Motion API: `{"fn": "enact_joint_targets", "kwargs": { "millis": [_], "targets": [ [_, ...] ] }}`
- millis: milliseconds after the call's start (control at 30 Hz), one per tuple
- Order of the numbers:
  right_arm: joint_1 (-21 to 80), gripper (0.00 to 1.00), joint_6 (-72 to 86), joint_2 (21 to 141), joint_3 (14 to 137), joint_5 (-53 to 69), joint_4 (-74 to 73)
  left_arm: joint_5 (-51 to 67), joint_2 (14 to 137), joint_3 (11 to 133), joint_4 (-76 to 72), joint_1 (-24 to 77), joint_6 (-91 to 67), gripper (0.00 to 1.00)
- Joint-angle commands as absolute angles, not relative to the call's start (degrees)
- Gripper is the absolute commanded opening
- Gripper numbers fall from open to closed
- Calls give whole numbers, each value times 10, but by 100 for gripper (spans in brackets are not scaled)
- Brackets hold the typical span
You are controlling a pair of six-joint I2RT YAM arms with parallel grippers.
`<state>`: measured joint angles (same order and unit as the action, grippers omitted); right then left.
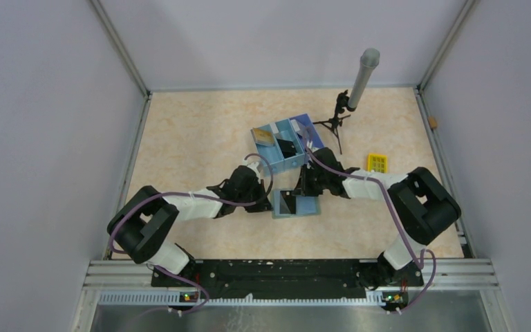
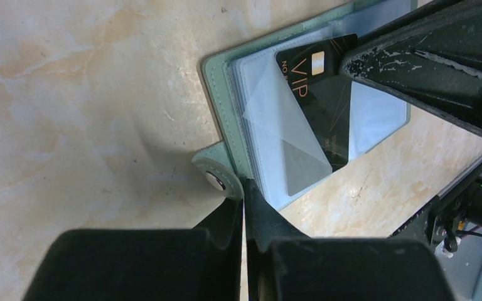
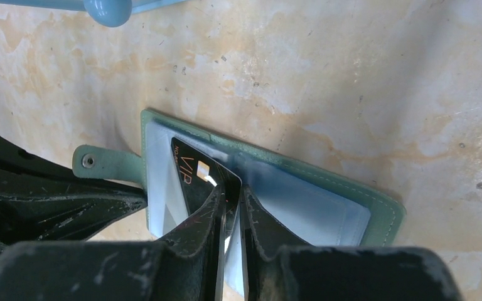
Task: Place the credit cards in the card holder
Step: Insert the credit card into the card holder.
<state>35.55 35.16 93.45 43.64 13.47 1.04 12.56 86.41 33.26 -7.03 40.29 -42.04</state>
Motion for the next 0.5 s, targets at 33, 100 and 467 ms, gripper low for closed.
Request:
{"fn": "enact_joint_targets", "kwargs": {
  "millis": [33,100,467],
  "targets": [
    [371,7,335,932,454,135,9,94,872,354,-74,405,-415,0],
    [372,5,334,929,452,138,8,90,873,355,-77,405,-417,0],
    [378,3,336,930,452,143,10,99,890,364,-94,406,-423,0]
  ]
}}
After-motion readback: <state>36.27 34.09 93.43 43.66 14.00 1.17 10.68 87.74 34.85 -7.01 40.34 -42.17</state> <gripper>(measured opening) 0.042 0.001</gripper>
